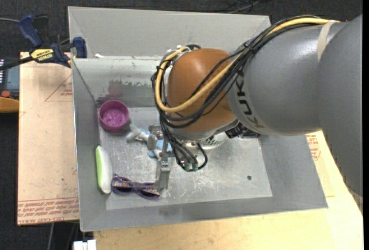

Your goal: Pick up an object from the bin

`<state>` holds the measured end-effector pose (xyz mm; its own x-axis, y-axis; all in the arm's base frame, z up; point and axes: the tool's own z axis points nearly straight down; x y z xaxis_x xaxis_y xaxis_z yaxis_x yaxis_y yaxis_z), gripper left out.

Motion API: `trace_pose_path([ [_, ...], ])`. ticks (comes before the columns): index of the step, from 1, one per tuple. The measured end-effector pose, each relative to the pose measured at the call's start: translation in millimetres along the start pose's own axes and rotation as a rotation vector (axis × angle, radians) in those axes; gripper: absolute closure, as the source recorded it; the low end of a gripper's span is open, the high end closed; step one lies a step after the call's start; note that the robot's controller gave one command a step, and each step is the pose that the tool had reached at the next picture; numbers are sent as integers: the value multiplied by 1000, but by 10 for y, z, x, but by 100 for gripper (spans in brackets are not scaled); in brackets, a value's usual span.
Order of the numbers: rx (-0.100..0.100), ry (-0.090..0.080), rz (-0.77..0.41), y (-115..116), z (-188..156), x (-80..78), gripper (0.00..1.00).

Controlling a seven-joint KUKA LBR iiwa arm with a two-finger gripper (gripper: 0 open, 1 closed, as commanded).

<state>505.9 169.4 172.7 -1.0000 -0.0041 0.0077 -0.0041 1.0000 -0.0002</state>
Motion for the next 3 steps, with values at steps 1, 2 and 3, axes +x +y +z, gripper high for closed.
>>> trace_pose_path([
  [1, -1, -7, 5, -10, -42, -20, 0],
  [2, 0, 3, 14, -8, 756, 217, 0],
  [3, -3, -8, 86, 15, 475, 168, 0],
])
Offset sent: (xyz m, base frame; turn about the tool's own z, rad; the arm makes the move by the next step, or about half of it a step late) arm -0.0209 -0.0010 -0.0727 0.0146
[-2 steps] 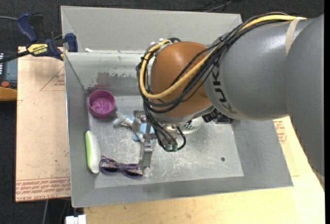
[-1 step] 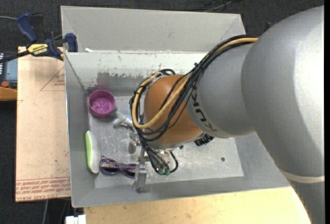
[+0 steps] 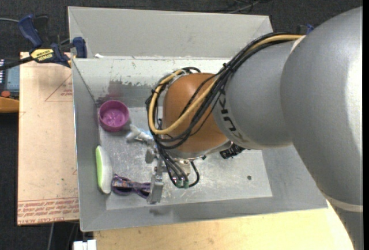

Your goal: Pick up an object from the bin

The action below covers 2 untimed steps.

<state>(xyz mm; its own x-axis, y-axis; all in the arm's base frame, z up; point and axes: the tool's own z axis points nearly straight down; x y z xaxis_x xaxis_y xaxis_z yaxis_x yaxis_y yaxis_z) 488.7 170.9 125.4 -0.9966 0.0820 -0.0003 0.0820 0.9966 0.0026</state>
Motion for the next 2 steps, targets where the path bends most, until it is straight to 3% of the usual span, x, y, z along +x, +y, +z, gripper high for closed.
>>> trace_pose_path([
  [1, 2, 11, -98, 18, 147, 85, 0],
  [2, -5, -13, -9, 77, 548, 26, 0],
])
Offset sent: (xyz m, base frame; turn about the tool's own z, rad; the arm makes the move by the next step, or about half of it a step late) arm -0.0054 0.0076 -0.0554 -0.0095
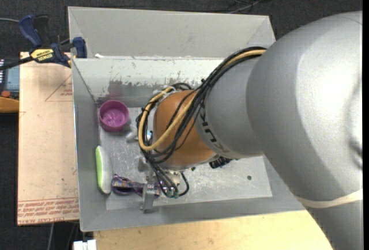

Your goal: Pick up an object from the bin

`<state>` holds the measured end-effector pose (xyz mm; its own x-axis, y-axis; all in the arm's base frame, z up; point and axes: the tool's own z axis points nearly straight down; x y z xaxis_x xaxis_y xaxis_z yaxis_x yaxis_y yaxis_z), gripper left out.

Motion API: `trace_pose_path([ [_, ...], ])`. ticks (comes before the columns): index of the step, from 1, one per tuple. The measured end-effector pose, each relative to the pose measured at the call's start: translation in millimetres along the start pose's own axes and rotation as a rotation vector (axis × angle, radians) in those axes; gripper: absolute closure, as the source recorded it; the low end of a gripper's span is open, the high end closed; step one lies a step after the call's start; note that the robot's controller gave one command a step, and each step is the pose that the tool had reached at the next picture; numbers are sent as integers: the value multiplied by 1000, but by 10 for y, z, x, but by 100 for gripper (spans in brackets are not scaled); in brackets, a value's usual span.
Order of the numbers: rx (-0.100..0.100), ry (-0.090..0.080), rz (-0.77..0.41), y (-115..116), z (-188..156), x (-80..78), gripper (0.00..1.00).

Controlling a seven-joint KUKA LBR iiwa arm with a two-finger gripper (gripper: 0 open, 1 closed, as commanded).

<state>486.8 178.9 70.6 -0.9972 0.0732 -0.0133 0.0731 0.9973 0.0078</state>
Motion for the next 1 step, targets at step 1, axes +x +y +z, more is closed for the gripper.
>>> trace_pose_path([
  [1, 5, 21, -10, -77, 3, 28, 100],
])
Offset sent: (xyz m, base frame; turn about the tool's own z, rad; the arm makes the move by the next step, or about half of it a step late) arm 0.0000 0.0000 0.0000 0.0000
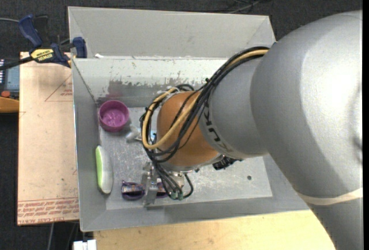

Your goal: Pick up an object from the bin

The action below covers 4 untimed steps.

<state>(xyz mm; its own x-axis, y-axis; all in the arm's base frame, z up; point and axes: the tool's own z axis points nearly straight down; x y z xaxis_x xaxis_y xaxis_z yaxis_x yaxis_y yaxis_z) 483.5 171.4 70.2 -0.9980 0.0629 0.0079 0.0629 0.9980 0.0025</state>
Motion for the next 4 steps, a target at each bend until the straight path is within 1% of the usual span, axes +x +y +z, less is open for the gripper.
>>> trace_pose_path([
  [2, 1, 2, 0, -3, -27, 6, 100],
  [3, 3, 8, 1, -10, -184, 26, 100],
  [4, 3, 10, 1, -10, -484, 31, 100],
])
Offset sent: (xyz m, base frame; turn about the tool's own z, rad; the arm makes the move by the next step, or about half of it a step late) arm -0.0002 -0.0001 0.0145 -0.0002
